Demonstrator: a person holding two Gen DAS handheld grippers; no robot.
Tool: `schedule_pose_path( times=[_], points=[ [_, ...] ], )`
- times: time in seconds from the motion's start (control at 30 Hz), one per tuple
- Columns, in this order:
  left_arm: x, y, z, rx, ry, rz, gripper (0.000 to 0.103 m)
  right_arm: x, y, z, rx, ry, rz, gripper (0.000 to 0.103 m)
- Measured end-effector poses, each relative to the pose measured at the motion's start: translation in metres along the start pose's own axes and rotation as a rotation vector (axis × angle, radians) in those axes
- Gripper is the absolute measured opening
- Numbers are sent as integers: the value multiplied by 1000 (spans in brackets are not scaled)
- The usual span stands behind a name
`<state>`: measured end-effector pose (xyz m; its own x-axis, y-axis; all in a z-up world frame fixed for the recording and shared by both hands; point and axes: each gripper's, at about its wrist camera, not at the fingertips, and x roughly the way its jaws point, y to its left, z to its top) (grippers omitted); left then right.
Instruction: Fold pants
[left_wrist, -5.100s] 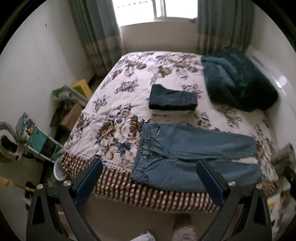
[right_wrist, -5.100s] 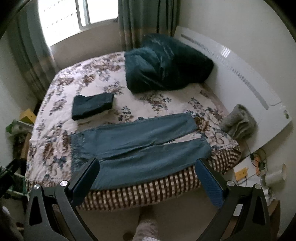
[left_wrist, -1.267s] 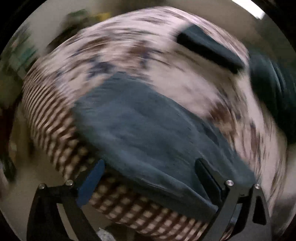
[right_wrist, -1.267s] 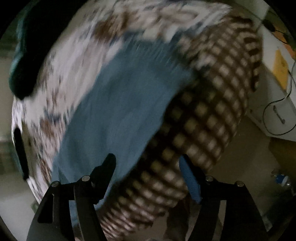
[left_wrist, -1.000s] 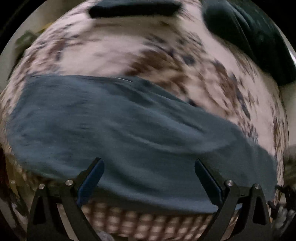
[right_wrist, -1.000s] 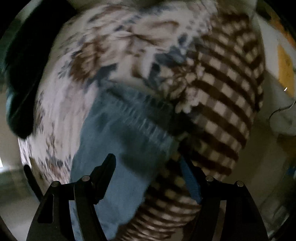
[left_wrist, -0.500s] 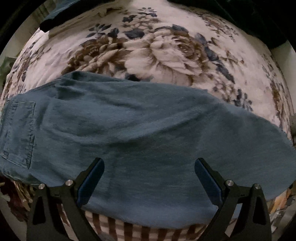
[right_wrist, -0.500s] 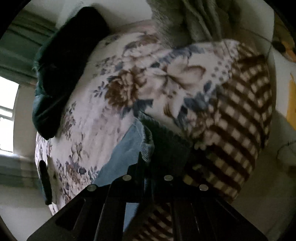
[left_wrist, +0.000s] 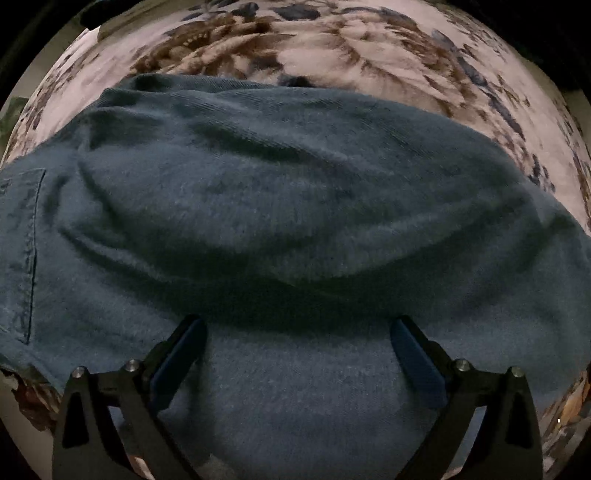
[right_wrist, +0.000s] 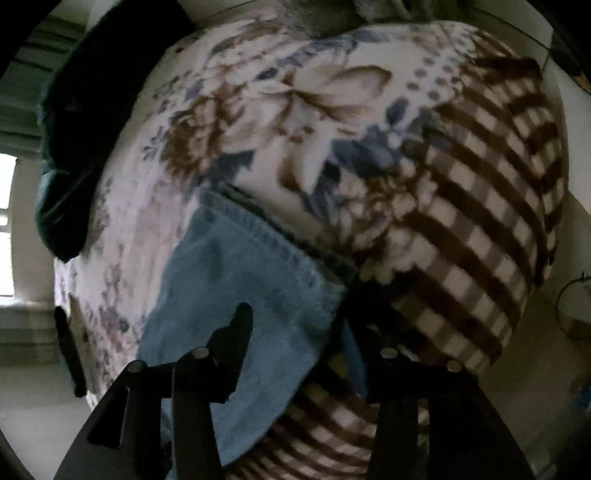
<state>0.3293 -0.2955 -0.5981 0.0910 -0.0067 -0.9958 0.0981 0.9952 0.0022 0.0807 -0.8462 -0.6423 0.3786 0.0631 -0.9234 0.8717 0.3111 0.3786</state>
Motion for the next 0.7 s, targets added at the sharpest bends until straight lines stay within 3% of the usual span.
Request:
schedule_pose_path(
  times=[0.03, 0.07, 0.13, 0.23, 0.33, 0.4, 0.47, 0.53, 0.63, 0.7],
  points=[
    [0, 1, -1, -12, -25, 0, 103, 4, 0, 1, -15, -15, -46, 12],
    [1, 2, -1, -29, -37, -1, 103, 5, 1, 1, -29, -17, -63, 10],
    [1, 3, 0, -37, -31, -11, 103, 2, 6, 1, -58, -49, -105, 8],
    [-10, 5, 1, -20, 20, -40, 103, 6, 12, 1, -72, -8, -177, 9],
    [-52, 35, -3, -67, -24, -64, 103, -6, 39, -3, -168, 71, -264, 34],
    [-80, 68, -3, -118, -64, -70, 103, -26, 62, -14, -218, 83, -254, 51],
    [-106, 113, -8, -186, -93, -36, 103, -44, 98, -39, -265, 114, -204, 54],
    [-125, 160, -14, -268, -105, -2, 103, -43, 135, -75, -318, 209, -136, 57],
    [-140, 245, -14, -417, -113, 71, 103, -8, 188, -155, -350, 420, -50, 57],
    [-142, 281, -14, -487, -115, 98, 103, 27, 209, -209, -338, 545, -7, 57]
  ],
)
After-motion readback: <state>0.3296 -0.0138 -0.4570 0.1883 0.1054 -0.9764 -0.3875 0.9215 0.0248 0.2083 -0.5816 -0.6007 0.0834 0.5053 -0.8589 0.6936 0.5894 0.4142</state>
